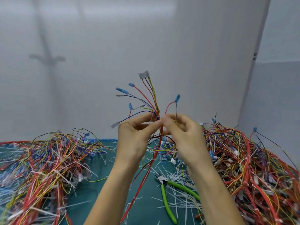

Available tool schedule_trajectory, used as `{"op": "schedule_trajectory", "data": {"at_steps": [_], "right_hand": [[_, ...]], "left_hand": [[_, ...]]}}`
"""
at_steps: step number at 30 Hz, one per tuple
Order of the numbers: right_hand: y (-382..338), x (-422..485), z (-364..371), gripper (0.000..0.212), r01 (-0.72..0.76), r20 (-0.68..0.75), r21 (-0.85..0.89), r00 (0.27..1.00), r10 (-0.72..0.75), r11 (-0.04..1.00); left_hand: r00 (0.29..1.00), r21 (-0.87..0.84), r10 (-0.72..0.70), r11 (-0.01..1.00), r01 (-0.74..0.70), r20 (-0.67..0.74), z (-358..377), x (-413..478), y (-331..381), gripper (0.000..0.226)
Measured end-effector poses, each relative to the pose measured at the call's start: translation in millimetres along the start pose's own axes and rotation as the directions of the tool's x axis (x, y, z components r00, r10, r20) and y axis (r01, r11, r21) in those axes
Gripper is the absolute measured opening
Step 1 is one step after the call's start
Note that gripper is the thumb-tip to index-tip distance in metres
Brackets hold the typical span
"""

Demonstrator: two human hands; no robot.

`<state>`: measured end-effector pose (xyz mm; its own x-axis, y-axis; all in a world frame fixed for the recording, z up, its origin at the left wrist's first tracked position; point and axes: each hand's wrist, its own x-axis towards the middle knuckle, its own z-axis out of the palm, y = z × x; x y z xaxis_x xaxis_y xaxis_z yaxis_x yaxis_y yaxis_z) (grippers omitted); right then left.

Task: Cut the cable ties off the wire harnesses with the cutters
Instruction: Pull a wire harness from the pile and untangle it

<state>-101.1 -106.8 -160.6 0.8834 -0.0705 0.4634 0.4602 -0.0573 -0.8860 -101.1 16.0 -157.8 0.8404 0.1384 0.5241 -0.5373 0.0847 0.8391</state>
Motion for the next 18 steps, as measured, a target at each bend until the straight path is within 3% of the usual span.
{"op": "schedule_trajectory", "data": {"at_steps": [3,9,11,15,18], "right_hand": [[3.3,-0.5,-0.1,0.003,0.038,0.033,-0.023,0.999,-0.038,0.999],[4.1,0.4,-3.0,0.015,-0.014,-0.106,0.126,0.994,0.028,0.992],[2.7,1.4,-5.0,0.014,-0.047,-0.132,0.204,0.988,0.075,0.978],[0.6,3.7,-10.1,0.009,-0.077,-0.13,0.322,0.984,0.124,0.944],[-1.5,2.9,-7.0,0.012,-0.038,-0.154,0.32,0.984,0.092,0.947]], "left_hand": [[0.999,0.06,-0.006,0.998,0.003,0.041,-0.4,-1.0,1.2,0.026],[0.972,0.134,-0.114,0.987,0.087,0.204,-25.4,7.5,6.5,0.031],[0.978,0.185,-0.11,0.98,0.077,0.175,-35.2,10.2,7.5,0.027],[0.996,0.214,-0.092,0.972,0.092,-0.013,-44.4,14.7,7.1,0.01],[0.99,0.199,-0.087,0.978,0.063,0.114,-40.8,12.7,12.4,0.014]]}}
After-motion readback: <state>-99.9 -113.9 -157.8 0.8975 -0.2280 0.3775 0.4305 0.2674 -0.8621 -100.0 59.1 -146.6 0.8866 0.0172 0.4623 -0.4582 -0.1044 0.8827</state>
